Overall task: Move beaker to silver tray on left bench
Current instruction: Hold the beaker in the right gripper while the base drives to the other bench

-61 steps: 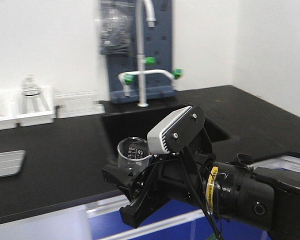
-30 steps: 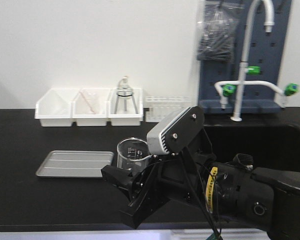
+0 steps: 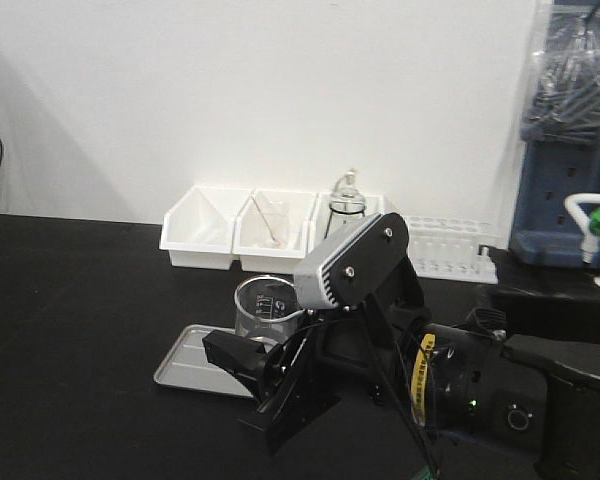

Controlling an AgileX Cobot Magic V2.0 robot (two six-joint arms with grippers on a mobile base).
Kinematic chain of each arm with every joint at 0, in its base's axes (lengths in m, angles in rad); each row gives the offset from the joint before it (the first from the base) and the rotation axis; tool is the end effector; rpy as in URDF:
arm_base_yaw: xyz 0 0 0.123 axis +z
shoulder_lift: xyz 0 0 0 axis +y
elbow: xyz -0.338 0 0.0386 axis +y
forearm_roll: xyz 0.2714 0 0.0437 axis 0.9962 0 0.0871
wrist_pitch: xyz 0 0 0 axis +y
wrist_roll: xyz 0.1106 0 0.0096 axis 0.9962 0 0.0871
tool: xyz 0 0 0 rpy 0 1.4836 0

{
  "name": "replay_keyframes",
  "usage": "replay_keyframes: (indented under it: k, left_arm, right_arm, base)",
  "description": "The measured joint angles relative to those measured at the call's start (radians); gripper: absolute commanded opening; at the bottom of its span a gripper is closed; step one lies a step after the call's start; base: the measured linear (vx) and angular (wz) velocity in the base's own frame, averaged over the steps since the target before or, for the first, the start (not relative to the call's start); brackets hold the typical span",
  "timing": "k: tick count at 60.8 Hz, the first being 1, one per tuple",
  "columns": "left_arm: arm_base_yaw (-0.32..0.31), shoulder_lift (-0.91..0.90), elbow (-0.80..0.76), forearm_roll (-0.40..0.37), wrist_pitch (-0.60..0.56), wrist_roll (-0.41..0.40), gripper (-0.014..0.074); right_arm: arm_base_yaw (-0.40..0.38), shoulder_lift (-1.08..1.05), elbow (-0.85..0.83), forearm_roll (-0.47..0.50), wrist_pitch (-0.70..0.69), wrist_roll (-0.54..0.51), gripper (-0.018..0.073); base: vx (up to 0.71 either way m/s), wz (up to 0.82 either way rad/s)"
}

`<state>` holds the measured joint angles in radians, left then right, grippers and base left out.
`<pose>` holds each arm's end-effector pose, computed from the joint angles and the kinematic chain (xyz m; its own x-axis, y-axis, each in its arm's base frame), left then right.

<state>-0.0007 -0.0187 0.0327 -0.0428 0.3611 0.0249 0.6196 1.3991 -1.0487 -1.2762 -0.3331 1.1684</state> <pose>0.0397 -0.0017 0.1636 -0.2839 -0.0149 -0.9588 0.0109 0.9998 -0.0188 0.2683 0.2339 0.3934 -0.0581 -0.1483 -0.9872 -0.8116 0.5828 -0.0398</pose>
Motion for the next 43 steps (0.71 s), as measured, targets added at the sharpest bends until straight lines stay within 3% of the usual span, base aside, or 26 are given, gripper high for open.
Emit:
replay_keyframes:
  k: [43]
  left_arm:
    - [0.000,0.000,0.000,0.000,0.000,0.000,0.0001]
  right_arm:
    - [0.000,0.000,0.000,0.000,0.002,0.000,-0.0011]
  base:
    - [0.22,0.11]
